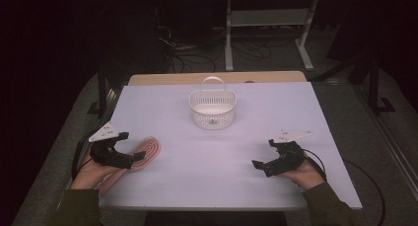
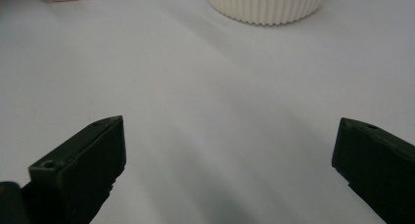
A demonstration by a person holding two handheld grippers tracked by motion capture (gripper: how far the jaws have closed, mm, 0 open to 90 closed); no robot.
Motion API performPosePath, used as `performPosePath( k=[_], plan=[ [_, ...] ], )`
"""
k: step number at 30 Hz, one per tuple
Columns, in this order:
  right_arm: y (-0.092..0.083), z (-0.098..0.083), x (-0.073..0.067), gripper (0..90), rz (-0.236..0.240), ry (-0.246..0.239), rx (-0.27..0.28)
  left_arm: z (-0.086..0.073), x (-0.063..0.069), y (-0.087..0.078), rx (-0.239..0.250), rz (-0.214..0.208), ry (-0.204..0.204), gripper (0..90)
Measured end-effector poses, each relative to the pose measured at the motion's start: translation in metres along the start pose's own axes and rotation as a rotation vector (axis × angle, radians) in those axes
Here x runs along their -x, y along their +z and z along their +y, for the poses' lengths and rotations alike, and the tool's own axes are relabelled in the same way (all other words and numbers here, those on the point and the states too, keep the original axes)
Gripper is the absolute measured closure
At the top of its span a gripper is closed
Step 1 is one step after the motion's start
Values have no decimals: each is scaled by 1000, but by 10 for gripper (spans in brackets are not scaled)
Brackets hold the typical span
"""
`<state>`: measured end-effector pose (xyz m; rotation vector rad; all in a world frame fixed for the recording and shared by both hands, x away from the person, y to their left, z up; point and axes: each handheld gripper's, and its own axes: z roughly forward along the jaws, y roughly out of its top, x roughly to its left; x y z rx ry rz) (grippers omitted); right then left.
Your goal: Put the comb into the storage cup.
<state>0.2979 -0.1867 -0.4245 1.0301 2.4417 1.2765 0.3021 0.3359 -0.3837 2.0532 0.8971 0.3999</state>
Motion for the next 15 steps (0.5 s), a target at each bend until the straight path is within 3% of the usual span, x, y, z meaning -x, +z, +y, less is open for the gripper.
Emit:
performPosePath(
  k=[15],
  plan=[
    [0, 0, 0, 0, -3, 2, 1, -14, -12, -13, -28, 41, -37, 0]
  ],
)
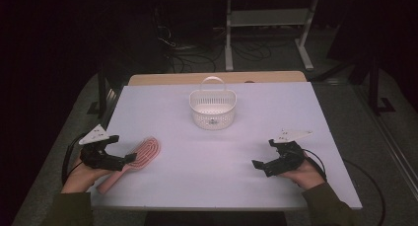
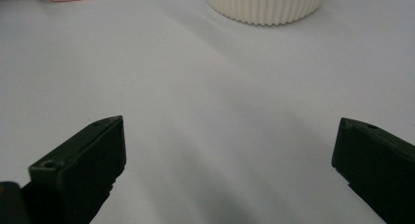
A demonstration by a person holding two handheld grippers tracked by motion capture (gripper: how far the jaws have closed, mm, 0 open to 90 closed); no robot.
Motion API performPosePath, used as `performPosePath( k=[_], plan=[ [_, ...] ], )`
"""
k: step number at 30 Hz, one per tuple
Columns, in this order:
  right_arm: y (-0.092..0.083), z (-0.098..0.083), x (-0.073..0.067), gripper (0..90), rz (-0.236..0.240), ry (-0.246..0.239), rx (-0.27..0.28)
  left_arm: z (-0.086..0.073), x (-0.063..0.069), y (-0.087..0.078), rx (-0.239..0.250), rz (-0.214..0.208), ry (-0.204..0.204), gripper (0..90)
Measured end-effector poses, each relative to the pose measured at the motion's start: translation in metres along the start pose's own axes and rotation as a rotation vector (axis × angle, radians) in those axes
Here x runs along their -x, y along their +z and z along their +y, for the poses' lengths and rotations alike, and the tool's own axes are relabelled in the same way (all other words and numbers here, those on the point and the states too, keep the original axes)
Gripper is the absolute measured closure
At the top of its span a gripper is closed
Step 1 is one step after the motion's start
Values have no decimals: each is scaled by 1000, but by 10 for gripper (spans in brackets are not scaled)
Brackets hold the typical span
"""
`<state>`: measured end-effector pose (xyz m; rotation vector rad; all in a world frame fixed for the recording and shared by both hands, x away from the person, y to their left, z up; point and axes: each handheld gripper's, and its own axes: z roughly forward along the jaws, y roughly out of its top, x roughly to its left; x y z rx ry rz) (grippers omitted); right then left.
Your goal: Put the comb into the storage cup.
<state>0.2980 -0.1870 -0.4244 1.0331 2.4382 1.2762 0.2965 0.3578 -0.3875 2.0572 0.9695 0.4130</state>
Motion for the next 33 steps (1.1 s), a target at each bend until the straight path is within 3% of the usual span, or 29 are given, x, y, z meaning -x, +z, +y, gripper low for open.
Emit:
performPosePath(
  k=[11, 33],
  plan=[
    [0, 0, 0, 0, -2, -1, -2, -4, -3, 2, -103, 43, 6, 0],
    [0, 0, 0, 0, -5, -3, -3, -12, -3, 11, -254, 44, 10, 2]
  ],
)
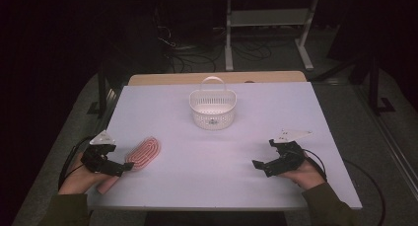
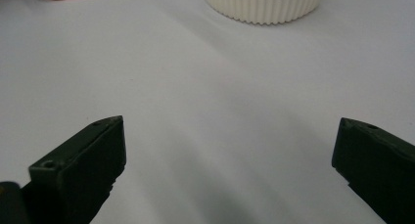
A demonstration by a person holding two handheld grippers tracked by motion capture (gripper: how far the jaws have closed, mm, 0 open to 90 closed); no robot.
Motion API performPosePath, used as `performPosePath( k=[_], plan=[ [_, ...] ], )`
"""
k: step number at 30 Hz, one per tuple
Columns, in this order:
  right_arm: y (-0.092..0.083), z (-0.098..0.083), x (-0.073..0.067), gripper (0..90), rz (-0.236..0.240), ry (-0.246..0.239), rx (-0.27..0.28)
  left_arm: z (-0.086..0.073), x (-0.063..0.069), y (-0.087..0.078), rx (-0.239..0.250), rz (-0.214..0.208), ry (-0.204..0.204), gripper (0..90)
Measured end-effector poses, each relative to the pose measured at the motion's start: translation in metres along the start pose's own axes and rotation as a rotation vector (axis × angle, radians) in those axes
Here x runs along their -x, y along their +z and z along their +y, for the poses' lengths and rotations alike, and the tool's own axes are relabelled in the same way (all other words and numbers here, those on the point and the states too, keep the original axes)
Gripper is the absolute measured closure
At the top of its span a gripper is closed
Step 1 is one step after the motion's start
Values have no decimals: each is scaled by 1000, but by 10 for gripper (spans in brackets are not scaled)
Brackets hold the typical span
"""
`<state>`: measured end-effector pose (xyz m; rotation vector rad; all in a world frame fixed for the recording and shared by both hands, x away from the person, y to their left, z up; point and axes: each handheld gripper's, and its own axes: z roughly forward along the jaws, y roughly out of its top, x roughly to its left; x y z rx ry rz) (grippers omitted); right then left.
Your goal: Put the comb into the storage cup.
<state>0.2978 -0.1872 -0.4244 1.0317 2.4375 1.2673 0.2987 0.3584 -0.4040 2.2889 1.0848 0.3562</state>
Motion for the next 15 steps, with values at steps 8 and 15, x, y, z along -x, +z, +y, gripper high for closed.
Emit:
performPosePath(
  k=[8, 15],
  plan=[
    [0, 0, 0, 0, 4, -2, -4, -1, 1, 2, -43, 6, 15, 32],
    [0, 0, 0, 0, 3, -1, -3, -3, 1, 2, -76, 0, 30, 104]
  ],
)
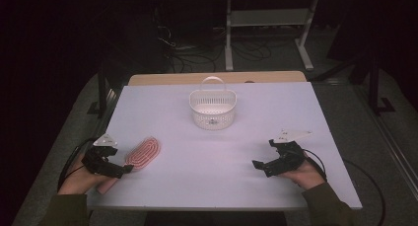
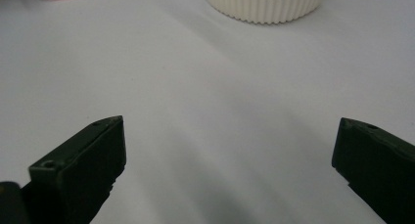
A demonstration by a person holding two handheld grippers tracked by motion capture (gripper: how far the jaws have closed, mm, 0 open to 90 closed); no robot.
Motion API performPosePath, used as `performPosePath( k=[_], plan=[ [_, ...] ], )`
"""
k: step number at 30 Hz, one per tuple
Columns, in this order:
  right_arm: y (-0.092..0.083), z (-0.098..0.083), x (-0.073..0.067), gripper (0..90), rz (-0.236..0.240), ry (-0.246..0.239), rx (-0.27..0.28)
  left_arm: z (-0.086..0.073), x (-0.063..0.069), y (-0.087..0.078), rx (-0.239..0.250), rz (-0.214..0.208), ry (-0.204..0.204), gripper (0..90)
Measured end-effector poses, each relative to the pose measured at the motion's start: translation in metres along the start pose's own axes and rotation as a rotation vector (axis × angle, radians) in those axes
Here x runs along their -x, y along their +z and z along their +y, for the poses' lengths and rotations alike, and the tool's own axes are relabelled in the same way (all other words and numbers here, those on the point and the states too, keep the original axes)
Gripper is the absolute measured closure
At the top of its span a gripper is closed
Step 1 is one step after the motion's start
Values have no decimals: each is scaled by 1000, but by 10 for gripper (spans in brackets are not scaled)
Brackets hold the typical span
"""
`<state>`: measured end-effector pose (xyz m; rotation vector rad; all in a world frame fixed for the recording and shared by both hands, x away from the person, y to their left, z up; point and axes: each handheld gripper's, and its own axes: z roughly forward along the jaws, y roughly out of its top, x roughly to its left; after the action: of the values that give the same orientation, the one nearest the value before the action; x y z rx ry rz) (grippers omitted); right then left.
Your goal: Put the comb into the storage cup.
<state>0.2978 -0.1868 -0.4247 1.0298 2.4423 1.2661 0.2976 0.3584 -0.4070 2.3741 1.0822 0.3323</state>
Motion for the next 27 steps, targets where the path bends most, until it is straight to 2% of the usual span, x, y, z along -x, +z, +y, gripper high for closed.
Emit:
performPosePath(
  k=[18, 27],
  plan=[
    [0, 0, 0, 0, 1, 1, 1, -2, 3, 6, -76, -3, 39, 271],
    [0, 0, 0, 0, 1, 1, 1, -2, 4, 9, -115, -9, 29, 370]
  ],
)
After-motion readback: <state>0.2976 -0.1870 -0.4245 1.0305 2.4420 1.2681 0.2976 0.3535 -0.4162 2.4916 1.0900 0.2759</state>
